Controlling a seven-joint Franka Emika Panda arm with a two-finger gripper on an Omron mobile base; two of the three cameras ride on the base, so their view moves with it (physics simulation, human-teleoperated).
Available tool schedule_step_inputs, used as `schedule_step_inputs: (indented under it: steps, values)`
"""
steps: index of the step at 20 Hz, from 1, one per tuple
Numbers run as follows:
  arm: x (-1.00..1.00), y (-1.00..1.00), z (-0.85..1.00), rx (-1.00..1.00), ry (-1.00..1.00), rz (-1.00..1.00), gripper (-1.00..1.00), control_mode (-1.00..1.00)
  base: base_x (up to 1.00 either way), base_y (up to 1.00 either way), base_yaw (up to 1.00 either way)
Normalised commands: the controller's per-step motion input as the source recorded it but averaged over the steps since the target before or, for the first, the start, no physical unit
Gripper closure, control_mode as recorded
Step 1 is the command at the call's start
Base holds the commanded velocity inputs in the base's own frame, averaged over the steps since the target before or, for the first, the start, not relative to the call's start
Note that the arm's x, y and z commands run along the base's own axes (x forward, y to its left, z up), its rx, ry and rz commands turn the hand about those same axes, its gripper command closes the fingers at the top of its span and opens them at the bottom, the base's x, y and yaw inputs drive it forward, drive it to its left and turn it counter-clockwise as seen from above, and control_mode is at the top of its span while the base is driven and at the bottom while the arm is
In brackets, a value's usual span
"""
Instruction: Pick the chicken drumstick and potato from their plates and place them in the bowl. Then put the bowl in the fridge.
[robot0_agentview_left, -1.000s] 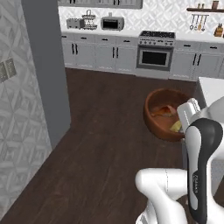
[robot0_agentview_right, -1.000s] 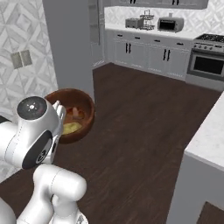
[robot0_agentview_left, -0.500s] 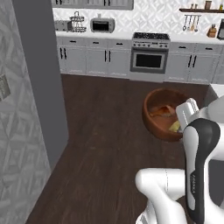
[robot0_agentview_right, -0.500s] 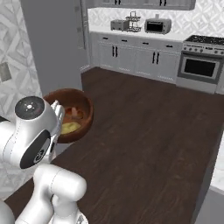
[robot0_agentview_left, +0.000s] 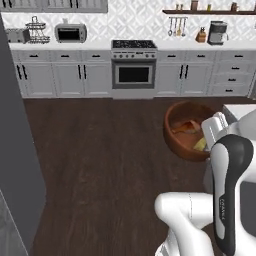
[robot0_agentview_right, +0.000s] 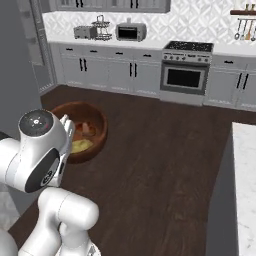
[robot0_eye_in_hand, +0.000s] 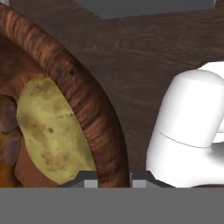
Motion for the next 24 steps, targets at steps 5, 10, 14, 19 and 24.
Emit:
schedule_step_inputs:
  steps: [5, 10, 14, 19, 24]
  values:
    - [0.0, 0.0, 0.0, 0.0, 0.0, 0.0, 1.0, 1.0, 0.98, 0.21, -0.32]
    - [0.0, 0.0, 0.0, 0.0, 0.0, 0.0, 1.0, 1.0, 1.0, 0.17, -0.13]
    - [0.0, 0.0, 0.0, 0.0, 0.0, 0.0, 1.0, 1.0, 1.0, 0.0, 0.0]
    - [0.0, 0.0, 0.0, 0.0, 0.0, 0.0, 1.0, 1.0, 1.0, 0.0, 0.05]
    - [0.0, 0.0, 0.0, 0.0, 0.0, 0.0, 1.0, 1.0, 1.0, 0.0, 0.28]
